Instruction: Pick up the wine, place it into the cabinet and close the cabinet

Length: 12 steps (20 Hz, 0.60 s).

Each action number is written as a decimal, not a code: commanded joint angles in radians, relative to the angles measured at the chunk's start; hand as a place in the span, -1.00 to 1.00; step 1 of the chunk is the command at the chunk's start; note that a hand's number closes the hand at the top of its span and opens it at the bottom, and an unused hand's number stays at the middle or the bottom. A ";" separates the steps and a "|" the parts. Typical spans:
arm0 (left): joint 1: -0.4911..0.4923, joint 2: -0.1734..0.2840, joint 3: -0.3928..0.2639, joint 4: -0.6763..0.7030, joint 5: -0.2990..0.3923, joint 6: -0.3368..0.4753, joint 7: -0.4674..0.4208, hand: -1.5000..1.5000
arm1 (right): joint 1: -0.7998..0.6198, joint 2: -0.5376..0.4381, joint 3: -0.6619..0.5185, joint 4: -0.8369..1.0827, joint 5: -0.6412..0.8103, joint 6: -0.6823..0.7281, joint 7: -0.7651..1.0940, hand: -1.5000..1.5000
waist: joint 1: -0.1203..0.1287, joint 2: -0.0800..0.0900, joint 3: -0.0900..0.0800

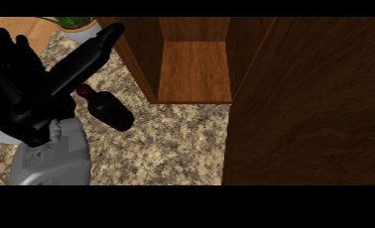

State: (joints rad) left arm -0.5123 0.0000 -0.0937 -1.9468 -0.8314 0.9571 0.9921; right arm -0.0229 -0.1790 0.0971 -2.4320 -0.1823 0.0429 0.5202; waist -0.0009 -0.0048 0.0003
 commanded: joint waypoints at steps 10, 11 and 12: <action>0.206 0.000 0.020 -0.116 0.128 0.045 -0.051 -1.00 | 0.077 0.015 -0.031 -0.149 -0.066 0.027 0.029 -1.00 | -0.007 0.003 -0.001; 0.244 0.048 0.062 -0.144 0.198 0.023 -0.056 -1.00 | 0.013 0.017 -0.020 -0.101 -0.038 0.020 0.027 -1.00 | -0.001 0.004 -0.001; 0.237 0.056 0.049 -0.084 0.258 0.060 -0.113 -1.00 | -0.020 -0.008 -0.050 -0.149 -0.097 0.010 0.110 -1.00 | -0.007 0.005 -0.002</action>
State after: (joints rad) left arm -0.3239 0.0234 -0.0593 -2.0478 -0.6972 0.9687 0.9425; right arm -0.0308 -0.1679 0.0808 -2.4348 -0.1737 0.0621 0.5266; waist -0.0050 -0.0018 -0.0005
